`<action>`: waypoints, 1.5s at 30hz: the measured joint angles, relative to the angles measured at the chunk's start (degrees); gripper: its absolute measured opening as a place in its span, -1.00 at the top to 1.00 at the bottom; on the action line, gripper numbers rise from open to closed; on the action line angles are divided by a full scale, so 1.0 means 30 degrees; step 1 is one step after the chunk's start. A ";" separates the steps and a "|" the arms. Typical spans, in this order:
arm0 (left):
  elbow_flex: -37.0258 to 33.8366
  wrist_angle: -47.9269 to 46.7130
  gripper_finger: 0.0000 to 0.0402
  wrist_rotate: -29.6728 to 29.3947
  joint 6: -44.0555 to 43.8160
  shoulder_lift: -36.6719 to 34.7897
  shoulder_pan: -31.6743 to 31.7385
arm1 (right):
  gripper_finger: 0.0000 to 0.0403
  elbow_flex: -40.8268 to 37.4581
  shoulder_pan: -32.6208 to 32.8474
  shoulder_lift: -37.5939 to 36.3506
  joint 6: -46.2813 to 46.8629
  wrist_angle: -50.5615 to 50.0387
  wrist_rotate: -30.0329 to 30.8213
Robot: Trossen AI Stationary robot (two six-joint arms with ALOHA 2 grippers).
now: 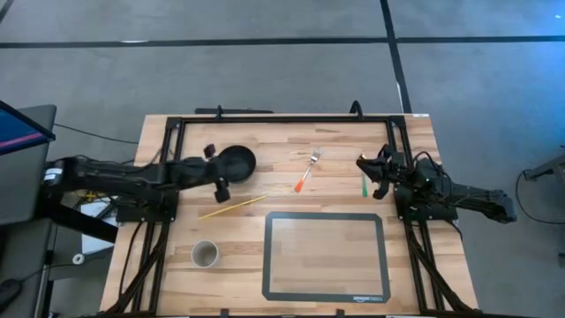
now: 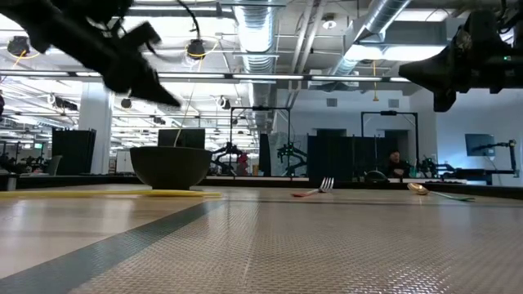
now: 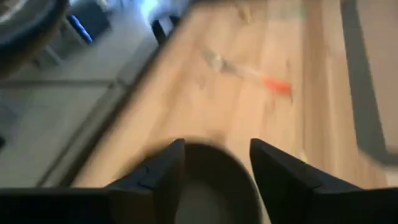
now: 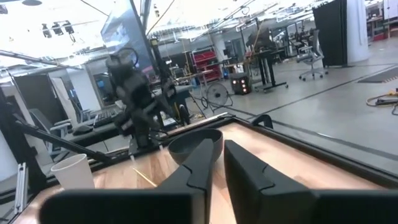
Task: Pick & Place Utensil
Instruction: Put the black bowl on the transparent mat
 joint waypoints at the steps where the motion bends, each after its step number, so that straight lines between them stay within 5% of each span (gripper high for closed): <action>1: -0.0007 -0.0041 0.02 0.0560 -0.0016 0.0717 0.0002 | 0.77 0.0000 0.0000 0.0000 0.0000 0.0001 0.0003; 5: 0.0000 -0.0023 -0.05 0.1847 -0.0475 0.2841 -0.0012 | 0.61 0.0000 0.0000 0.0000 0.0000 0.0022 0.0541; 13: 0.0000 -0.0112 0.02 0.0647 -0.0726 0.4568 0.0365 | 0.37 0.0000 -0.0015 0.0007 -0.0002 0.0611 0.1564; 17: 0.0000 -0.0093 0.25 0.0762 -0.0726 0.4673 0.0313 | 0.33 0.0000 -0.0015 0.0007 0.0000 0.0967 0.1554; 22: 0.0000 -0.0034 0.87 0.2093 -0.0772 0.4659 -0.0122 | 0.35 0.0000 -0.0012 0.0007 0.0000 0.0867 0.1518; 30: 0.1699 0.0244 0.95 0.2407 0.1636 0.4630 -0.2610 | 0.41 0.0000 0.0784 0.0366 -0.0450 0.2948 0.1193; 40: 0.5360 0.0214 0.94 0.8861 0.3084 0.5711 -0.3919 | 0.41 0.1269 0.3771 0.6835 -0.3516 0.9241 -0.0559; 45: 0.5391 0.0169 0.94 0.8974 0.3011 0.6867 -0.3722 | 0.41 0.4360 0.5506 1.2879 -0.4201 0.9560 -0.0541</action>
